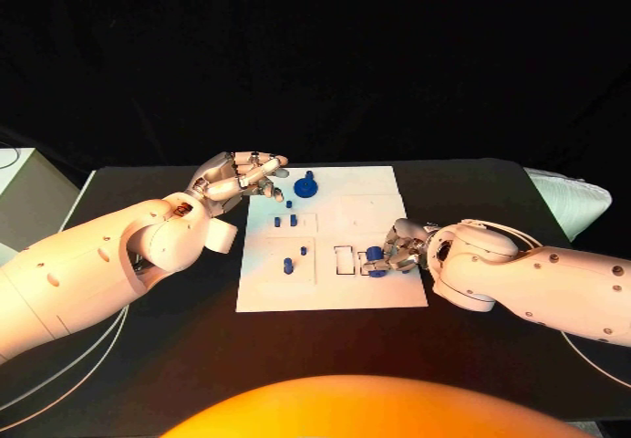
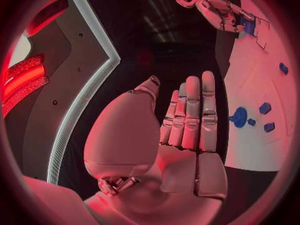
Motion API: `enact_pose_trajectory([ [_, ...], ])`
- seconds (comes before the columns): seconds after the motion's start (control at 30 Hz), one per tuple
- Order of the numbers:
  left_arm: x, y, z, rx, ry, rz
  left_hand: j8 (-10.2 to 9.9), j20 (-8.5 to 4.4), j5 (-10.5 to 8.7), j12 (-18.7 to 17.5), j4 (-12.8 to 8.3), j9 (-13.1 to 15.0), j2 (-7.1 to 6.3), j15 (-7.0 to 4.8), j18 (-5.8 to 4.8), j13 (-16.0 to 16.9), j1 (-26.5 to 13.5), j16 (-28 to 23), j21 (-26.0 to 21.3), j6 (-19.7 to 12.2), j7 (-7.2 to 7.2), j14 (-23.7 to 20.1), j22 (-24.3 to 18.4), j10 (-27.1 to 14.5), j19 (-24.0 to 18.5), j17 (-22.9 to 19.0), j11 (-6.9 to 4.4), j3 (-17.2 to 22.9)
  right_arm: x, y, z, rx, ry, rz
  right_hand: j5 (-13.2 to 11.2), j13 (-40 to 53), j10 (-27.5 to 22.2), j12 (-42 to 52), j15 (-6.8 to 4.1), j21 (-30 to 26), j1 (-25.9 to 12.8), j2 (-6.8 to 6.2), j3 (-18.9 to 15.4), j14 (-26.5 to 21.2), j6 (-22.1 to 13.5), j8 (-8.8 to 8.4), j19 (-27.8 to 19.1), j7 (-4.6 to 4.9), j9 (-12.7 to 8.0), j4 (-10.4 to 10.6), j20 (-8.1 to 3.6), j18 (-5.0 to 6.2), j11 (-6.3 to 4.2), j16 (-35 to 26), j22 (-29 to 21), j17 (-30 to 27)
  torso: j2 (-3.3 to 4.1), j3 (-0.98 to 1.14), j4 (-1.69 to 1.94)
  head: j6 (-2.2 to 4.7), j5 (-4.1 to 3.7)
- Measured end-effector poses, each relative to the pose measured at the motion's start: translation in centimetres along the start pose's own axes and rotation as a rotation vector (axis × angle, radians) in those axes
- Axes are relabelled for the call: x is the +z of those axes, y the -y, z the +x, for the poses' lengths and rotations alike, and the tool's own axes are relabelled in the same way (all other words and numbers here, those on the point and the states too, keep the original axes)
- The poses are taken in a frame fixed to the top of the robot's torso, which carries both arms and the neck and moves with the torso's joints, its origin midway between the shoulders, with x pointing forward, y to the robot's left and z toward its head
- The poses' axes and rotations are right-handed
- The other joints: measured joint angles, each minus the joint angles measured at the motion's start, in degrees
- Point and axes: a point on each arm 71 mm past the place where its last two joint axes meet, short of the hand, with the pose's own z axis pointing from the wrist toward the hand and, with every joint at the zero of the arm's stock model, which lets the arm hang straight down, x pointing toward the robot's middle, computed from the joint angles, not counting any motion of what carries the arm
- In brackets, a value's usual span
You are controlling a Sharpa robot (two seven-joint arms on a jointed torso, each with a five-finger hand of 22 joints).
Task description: Assemble the parts on the task board
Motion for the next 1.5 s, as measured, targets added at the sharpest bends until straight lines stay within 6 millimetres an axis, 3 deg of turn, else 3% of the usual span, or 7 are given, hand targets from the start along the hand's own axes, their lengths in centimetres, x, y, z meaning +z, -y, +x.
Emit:
enact_pose_trajectory([
  [0.13,0.0,0.0,0.0,0.000,-0.001,-0.001,0.00,0.00,0.00,0.00,0.00,0.00,0.00,0.00,0.00,0.06,0.00,0.00,0.00,0.00,0.00,-0.41,0.00,-0.22,0.00,0.00,0.21,0.00,0.2,0.0,0.1,0.001,-0.001,0.003,0.37,0.00,0.00,0.00,0.00,0.00,0.70,1.03,-0.30,0.00,-0.36,0.26,0.00,0.02,0.37,-0.17,0.00,0.00,0.00,0.00,0.00,0.00,-0.01,0.03,0.00,0.00,-0.04],
  [0.27,0.0,0.0,0.0,0.000,-0.002,-0.002,0.00,0.00,0.00,0.00,0.00,0.00,0.23,0.00,-0.01,0.06,0.23,0.00,0.00,0.00,0.00,-0.41,0.06,-0.21,0.00,0.00,0.21,0.00,0.3,0.0,0.1,0.002,0.001,0.004,4.23,0.00,0.00,-0.22,0.00,-0.11,1.86,2.13,-0.41,0.00,-0.78,0.47,0.00,-0.04,0.65,-0.26,0.00,0.00,0.00,0.00,-0.01,0.00,-0.04,0.03,0.03,0.00,-0.04],
  [0.43,0.0,0.0,0.0,0.000,-0.002,-0.004,0.00,0.00,0.00,0.00,0.00,0.00,0.23,0.00,0.00,0.06,0.23,-0.02,0.00,0.00,0.00,-0.41,0.06,-0.21,0.01,0.05,0.21,0.00,0.4,0.0,-0.1,0.005,0.006,0.006,14.12,0.04,0.00,-0.25,0.01,-0.33,5.29,1.73,-0.27,0.00,-1.38,-0.02,0.20,0.15,0.59,-0.14,-0.20,0.00,0.01,0.00,-0.01,-0.01,-0.08,0.01,0.01,0.00,0.06],
  [0.6,0.0,-0.1,0.0,-0.001,-0.004,-0.005,0.17,0.15,0.00,0.22,0.00,0.00,0.23,0.00,-0.01,0.10,0.23,-0.02,0.00,0.00,0.00,-0.41,0.09,-0.21,-0.14,0.05,0.21,0.00,0.4,0.0,-0.2,0.013,0.011,0.006,19.11,0.04,0.00,-0.45,0.01,-0.33,6.39,1.38,1.65,0.00,-1.61,-0.35,0.20,0.36,0.18,-0.02,-0.20,0.00,0.02,0.00,-0.01,-0.01,-0.10,0.01,-0.02,0.00,0.09],
  [0.83,-0.1,-0.1,0.0,-0.001,-0.006,-0.010,0.24,0.22,0.00,0.23,0.00,0.00,0.46,0.00,0.00,0.13,0.45,-0.02,0.00,0.00,0.00,-0.40,0.13,-0.21,-0.21,0.04,0.21,0.01,0.1,0.7,-0.2,0.091,-0.003,0.025,20.58,0.04,-0.01,-0.45,0.01,-0.33,6.91,0.88,3.22,0.00,-1.86,-1.38,0.20,-0.17,-0.48,-0.20,-0.20,0.01,0.01,0.00,-0.02,-0.01,-0.10,0.01,0.03,0.00,0.25],
  [1.03,-0.1,-0.3,0.0,-0.003,-0.010,-0.015,0.24,0.01,0.00,0.23,-0.16,0.00,0.46,-0.01,0.00,0.13,0.45,-0.02,0.00,0.20,-0.21,-0.81,0.18,-0.21,-0.42,0.04,0.21,-0.15,-0.6,1.4,0.0,0.201,-0.041,0.055,20.88,0.03,-0.01,-0.45,0.01,-0.32,7.38,1.13,3.61,0.00,-1.67,-1.67,0.20,0.06,-0.55,-0.28,-0.20,0.00,0.01,0.00,-0.02,-0.01,-0.12,0.01,0.05,0.00,0.34],
  [1.5,-0.1,-0.5,0.1,-0.001,-0.019,-0.025,0.24,0.01,0.00,0.22,-0.16,0.00,0.72,-0.01,0.00,0.17,0.67,-0.02,0.00,0.20,-0.21,-0.81,0.21,-0.21,-0.42,0.06,0.21,-0.15,-1.9,0.1,-1.2,0.330,-0.071,0.041,20.61,0.02,-0.01,-0.67,0.01,-0.32,7.81,0.99,3.83,0.00,-1.53,-1.54,0.20,0.32,-0.47,-0.20,-0.20,0.00,0.01,0.00,-0.03,-0.01,-0.08,0.01,-0.05,0.00,0.31],
])
